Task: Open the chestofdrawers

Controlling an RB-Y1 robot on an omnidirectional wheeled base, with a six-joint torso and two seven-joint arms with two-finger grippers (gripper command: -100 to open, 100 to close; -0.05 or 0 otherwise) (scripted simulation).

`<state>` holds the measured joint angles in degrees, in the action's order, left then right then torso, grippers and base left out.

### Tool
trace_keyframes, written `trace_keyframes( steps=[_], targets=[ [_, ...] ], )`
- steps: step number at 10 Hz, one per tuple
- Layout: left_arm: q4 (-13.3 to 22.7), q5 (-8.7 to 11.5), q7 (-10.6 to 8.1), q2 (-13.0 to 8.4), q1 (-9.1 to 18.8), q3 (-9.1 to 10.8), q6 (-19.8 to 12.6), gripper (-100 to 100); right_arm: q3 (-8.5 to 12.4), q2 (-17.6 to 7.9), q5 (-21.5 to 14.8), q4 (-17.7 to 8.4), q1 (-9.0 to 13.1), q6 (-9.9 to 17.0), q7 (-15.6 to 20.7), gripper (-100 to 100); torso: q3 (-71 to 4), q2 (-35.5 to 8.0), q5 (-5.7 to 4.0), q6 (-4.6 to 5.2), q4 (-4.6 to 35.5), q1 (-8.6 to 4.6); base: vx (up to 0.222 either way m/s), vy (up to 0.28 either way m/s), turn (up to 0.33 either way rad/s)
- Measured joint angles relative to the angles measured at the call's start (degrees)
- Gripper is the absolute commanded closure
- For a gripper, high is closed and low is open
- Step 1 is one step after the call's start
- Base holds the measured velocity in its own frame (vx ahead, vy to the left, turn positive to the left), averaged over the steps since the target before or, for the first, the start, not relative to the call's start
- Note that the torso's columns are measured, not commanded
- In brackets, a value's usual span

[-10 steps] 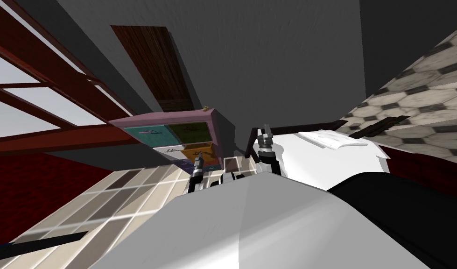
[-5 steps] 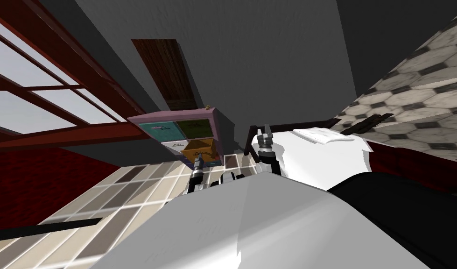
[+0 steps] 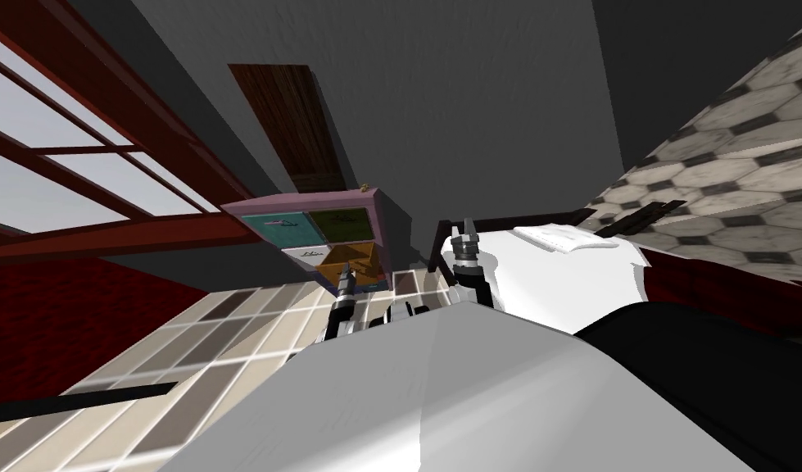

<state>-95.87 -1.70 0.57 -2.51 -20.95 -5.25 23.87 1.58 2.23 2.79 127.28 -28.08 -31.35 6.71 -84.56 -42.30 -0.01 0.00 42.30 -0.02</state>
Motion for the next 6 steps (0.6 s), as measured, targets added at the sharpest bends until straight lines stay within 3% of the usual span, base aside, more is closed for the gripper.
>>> trace_keyframes(
  steps=[5, 6],
  targets=[
    [-7.56, -0.06, -0.23, -0.41, -1.62, -0.4, -6.35, -100, 0.0, 0.0, 0.0, 0.0, 0.01, 0.0, 0.0, 0, 0.0, -0.04, -0.07, -0.05, 0.11, 0.0, -0.009, -0.003, -0.006],
    [-7.74, -0.05, -0.29, -0.44, -1.66, -0.4, -6.74, 0, 0.0, 0.0, 0.0, 0.0, 0.01, 0.0, 0.0, 0, 0.03, -0.05, -0.04, -0.03, 0.07, 0.0, 0.0, 0.0, 0.0]
  ],
)
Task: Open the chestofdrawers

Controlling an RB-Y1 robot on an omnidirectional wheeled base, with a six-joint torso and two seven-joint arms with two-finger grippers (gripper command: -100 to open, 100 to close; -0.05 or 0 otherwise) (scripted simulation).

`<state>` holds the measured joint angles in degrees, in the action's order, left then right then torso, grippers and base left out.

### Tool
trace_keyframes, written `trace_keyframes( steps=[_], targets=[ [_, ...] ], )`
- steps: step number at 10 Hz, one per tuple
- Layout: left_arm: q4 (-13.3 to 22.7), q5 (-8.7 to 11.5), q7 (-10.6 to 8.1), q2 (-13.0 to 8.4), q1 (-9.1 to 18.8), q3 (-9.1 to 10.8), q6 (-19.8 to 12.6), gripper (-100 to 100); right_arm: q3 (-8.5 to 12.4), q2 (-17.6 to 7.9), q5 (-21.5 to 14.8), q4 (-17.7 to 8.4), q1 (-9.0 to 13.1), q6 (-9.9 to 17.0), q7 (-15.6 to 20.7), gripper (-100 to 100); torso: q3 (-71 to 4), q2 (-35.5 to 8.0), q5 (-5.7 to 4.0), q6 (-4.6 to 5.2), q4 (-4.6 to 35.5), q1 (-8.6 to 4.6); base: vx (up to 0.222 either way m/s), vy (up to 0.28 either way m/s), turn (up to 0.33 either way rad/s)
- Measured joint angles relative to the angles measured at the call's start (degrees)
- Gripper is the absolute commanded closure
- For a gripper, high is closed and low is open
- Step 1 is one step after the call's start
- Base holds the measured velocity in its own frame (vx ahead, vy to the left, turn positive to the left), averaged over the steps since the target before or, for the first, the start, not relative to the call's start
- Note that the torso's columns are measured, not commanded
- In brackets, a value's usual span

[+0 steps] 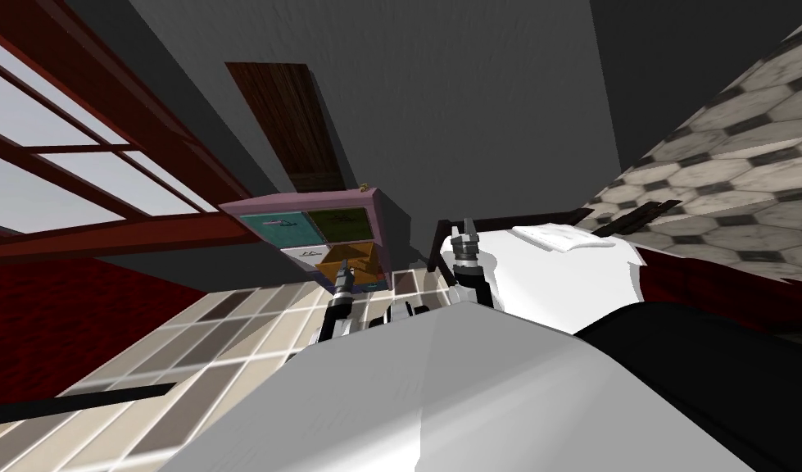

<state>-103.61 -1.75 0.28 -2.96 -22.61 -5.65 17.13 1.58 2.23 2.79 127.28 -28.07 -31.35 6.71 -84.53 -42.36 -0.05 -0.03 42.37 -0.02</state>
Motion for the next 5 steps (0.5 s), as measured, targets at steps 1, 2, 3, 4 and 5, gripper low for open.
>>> trace_keyframes(
  steps=[1, 2, 3, 4, 5],
  targets=[
    [0.06, 0.0, 0.0, 0.0, -0.02, 0.0, 0.0, 0, 0.0, 0.0, 0.0, 0.0, 0.0, 0.0, 0.0, 0, -0.01, 0.01, 0.02, 0.02, -0.03, 0.01, 0.0, 0.0, 0.0],
    [0.08, 0.0, 0.0, 0.0, -0.03, 0.0, -0.02, 0, 0.0, 0.0, 0.0, 0.0, 0.0, 0.0, 0.0, 0, -0.01, 0.02, 0.03, 0.02, -0.05, 0.01, 0.0, 0.0, 0.0],
    [0.1, 0.0, 0.0, 0.0, -0.04, 0.0, -0.03, 0, 0.0, 0.0, 0.0, 0.0, 0.0, 0.0, 0.0, 0, -0.02, 0.03, 0.04, 0.02, -0.06, 0.01, 0.0, 0.0, 0.0],
    [0.11, 0.0, 0.0, 0.0, -0.04, 0.0, -0.04, 0, 0.0, 0.0, 0.0, 0.0, 0.0, 0.0, 0.0, 0, -0.02, 0.04, 0.04, 0.02, -0.07, 0.01, 0.0, 0.0, 0.0],
    [0.11, 0.0, 0.0, 0.0, -0.04, 0.0, -0.05, 0, 0.0, 0.0, 0.0, 0.0, 0.0, 0.0, 0.0, 0, -0.02, 0.05, 0.04, 0.02, -0.07, 0.01, 0.0, 0.0, 0.0]
  ],
)
